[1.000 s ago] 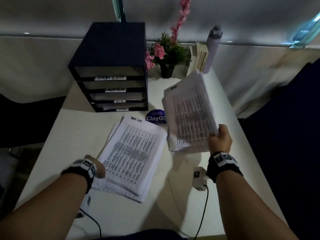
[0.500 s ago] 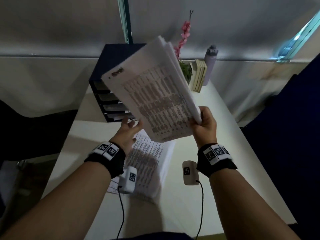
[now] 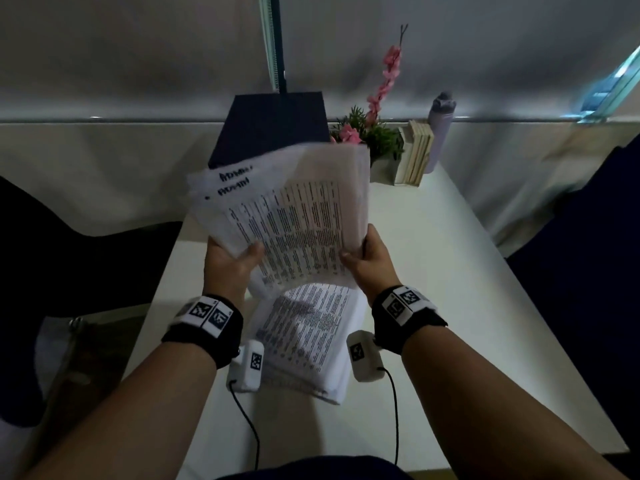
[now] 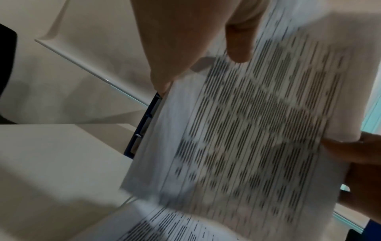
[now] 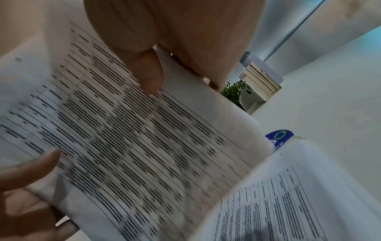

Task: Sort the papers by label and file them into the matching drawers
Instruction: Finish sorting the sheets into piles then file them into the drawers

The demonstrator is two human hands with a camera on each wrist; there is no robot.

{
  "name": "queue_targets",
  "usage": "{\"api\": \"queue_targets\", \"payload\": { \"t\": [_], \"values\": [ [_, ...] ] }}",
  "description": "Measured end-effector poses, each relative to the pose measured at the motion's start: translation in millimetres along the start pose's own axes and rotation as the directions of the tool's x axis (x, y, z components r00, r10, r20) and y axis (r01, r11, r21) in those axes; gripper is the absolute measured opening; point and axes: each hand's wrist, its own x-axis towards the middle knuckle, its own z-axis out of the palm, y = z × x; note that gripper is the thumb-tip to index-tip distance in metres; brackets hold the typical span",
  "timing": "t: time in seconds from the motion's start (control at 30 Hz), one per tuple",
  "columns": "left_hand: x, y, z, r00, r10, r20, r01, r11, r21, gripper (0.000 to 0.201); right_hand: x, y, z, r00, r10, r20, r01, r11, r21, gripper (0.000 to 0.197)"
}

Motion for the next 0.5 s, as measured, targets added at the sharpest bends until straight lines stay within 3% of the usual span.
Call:
{"api": "queue_targets", "payload": {
  "t": [0.17, 0.3, 0.37, 0.5],
  "values": [
    [-0.4, -10.7, -13.3, 1.000, -0.023, 0.021, 0.024, 1.000, -0.013, 0.046, 2.9, 9.9, 1.0, 1.000, 0.013, 0.008, -0.014, 0.992, 0.126, 0.060],
    [0.3, -6.3, -6.3, 1.000, 0.000, 0.019, 0.001, 0.999, -0.045, 0.049, 11.0, -3.0, 5.6, 0.988, -0.153, 0.034, 0.150, 0.986, 0.069, 0.085],
    [2.0, -3.5, -4.5, 1.000, 0.030, -0.002, -0.030, 0.998, -0.057, 0.049, 16.2, -9.8, 7.8, 0.954, -0.299, 0.034, 0.301, 0.952, -0.060, 0.087],
    [1.5, 1.0, -1.9, 0.995, 0.100, -0.022, -0.101, 0.995, -0.027, 0.032, 26.8, -9.1, 8.8, 0.831, -0.553, 0.060, 0.522, 0.736, -0.430, 0.064]
  ]
}}
